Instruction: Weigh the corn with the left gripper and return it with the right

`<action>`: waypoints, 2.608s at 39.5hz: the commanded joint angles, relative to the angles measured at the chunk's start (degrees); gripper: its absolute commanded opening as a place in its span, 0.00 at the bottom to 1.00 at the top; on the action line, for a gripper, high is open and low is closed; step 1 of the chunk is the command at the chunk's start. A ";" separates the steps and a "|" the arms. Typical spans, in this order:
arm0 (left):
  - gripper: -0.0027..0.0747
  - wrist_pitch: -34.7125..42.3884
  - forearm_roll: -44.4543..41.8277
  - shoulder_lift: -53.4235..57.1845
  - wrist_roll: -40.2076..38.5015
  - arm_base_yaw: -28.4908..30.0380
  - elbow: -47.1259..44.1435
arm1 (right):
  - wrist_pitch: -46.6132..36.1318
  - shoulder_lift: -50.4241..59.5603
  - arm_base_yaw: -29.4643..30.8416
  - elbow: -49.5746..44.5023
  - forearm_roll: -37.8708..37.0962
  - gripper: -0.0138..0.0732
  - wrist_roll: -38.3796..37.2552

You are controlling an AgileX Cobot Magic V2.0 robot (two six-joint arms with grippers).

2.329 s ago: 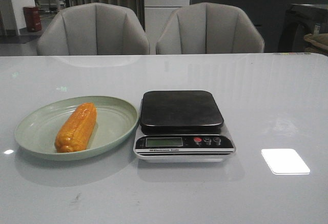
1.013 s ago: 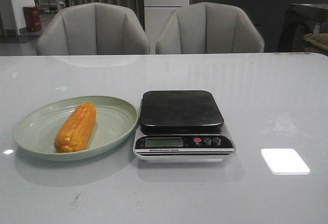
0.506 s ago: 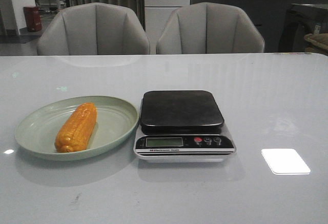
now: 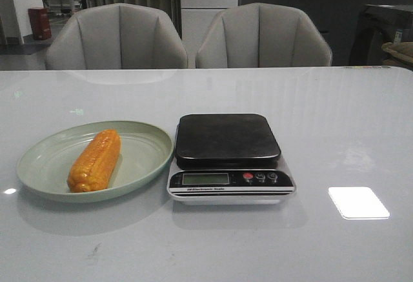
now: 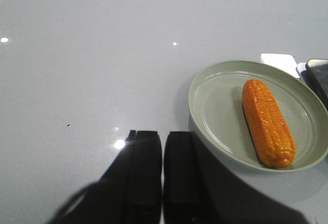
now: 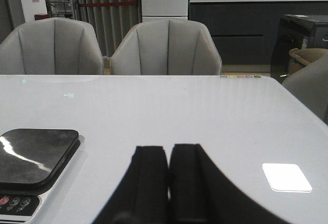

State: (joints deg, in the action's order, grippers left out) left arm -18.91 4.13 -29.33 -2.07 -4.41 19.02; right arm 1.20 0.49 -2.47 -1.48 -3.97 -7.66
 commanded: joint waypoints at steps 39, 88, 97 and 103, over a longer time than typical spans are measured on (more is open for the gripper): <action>0.82 -6.47 3.60 -52.11 -0.44 -16.58 32.79 | -4.53 1.12 0.23 -0.59 -0.07 0.34 0.41; 0.18 -20.33 9.52 -77.75 -2.19 -28.58 63.64 | -4.53 1.12 0.23 -0.59 -0.07 0.34 0.41; 0.18 -13.02 15.28 -80.39 -2.19 -31.33 64.66 | -4.53 1.12 0.23 -0.59 -0.07 0.34 0.41; 0.22 -9.28 16.96 -81.70 -2.19 -31.33 64.66 | -4.53 1.12 0.23 -0.59 -0.07 0.34 0.41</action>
State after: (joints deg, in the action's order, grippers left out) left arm -32.69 19.14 -113.38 -3.77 -35.40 81.84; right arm 1.20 0.49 -2.47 -1.48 -3.97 -7.66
